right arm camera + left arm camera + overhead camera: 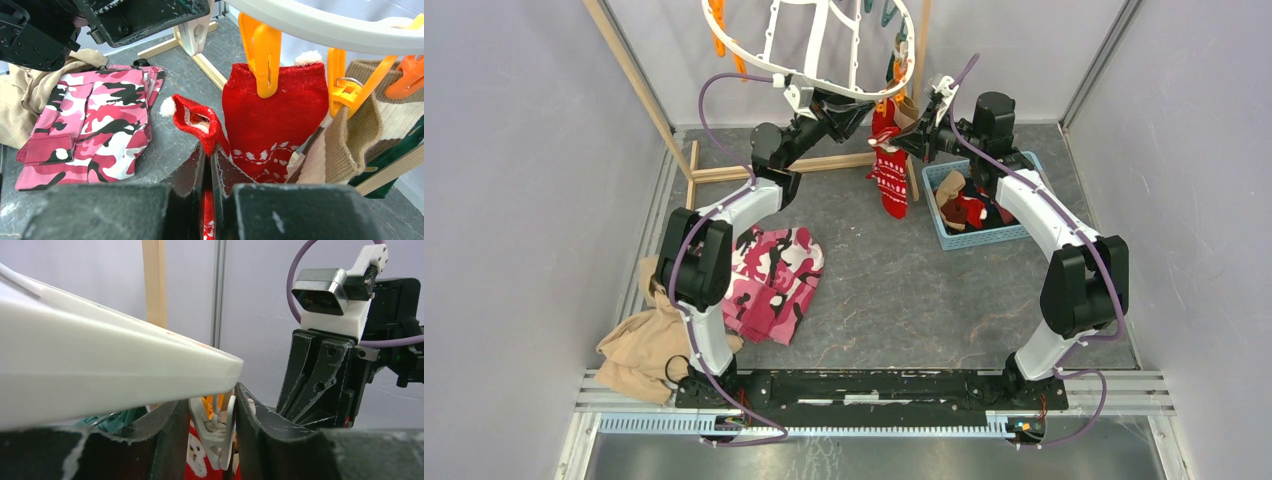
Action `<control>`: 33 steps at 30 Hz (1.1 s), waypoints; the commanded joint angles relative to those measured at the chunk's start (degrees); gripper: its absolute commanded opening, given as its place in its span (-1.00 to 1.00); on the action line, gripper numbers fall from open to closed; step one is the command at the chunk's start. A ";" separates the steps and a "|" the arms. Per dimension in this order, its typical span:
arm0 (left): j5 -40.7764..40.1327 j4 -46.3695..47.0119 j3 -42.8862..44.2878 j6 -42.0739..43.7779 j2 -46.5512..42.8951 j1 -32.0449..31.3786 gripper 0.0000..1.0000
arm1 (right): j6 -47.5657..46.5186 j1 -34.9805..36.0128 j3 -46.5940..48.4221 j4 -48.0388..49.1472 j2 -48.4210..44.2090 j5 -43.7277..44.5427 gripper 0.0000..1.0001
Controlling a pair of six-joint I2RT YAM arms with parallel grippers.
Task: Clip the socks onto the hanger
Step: Open the clamp at the hanger.
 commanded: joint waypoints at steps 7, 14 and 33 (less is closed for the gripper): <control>0.19 3.26 2.80 -5.29 0.94 0.39 -0.82 | -0.12 -0.27 0.04 2.50 -0.71 -0.73 -0.83; -2.08 2.13 2.66 -10.29 -0.19 0.34 -0.96 | 0.25 -0.35 0.71 3.27 -0.97 -2.89 -0.83; -2.99 3.49 1.98 -18.75 -1.24 0.36 -0.96 | 9.49 4.13 5.31 4.18 2.27 -4.47 -0.83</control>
